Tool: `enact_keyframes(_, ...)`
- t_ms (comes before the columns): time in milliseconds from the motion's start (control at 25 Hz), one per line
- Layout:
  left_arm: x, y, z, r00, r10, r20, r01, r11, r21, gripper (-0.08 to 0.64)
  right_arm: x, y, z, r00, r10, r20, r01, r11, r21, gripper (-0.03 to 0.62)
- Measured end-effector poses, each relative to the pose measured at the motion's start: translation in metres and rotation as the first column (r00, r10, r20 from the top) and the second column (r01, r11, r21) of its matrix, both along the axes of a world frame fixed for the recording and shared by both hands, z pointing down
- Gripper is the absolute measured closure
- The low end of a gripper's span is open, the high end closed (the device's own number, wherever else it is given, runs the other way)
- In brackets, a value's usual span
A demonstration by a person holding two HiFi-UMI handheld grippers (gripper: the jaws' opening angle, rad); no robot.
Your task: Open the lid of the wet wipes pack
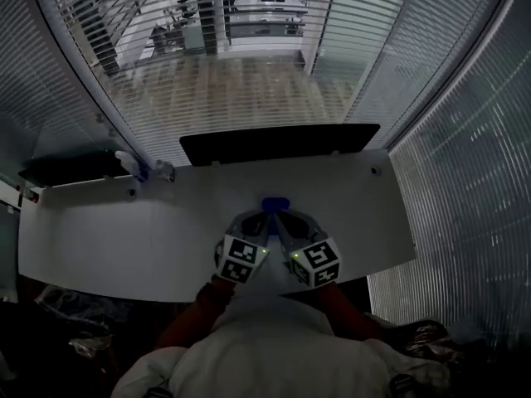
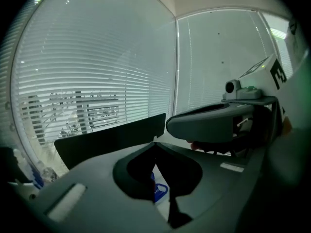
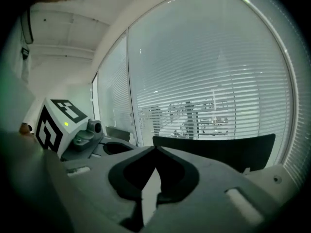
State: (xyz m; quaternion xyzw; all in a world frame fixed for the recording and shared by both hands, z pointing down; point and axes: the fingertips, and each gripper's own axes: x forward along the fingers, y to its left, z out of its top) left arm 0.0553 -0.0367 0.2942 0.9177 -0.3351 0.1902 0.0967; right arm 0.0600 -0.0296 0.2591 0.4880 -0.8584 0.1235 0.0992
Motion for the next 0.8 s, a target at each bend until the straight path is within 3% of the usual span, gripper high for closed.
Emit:
enact_keyframes(240,0.002,0.011,-0.026,0.998,-0.006,-0.064,0.01,0.998,0.061,0.557,-0.003,0.021,-0.028,0.999,0.003,0.05,-0.007,0.997,0.078,0.591)
enact_keyframes(480,-0.006,0.028,-0.042,0.99,-0.032,-0.138,0.039,0.998,0.051,0.557,-0.009,0.044,-0.033,0.996,-0.022,0.082,0.015,0.996,0.083,0.591)
enact_keyframes(800,-0.023,0.033,-0.05,0.986,-0.061,-0.153,0.071,0.996,0.06,0.557,0.0,0.046,-0.046,0.995,0.002,0.096,-0.014,0.992,0.126,0.591)
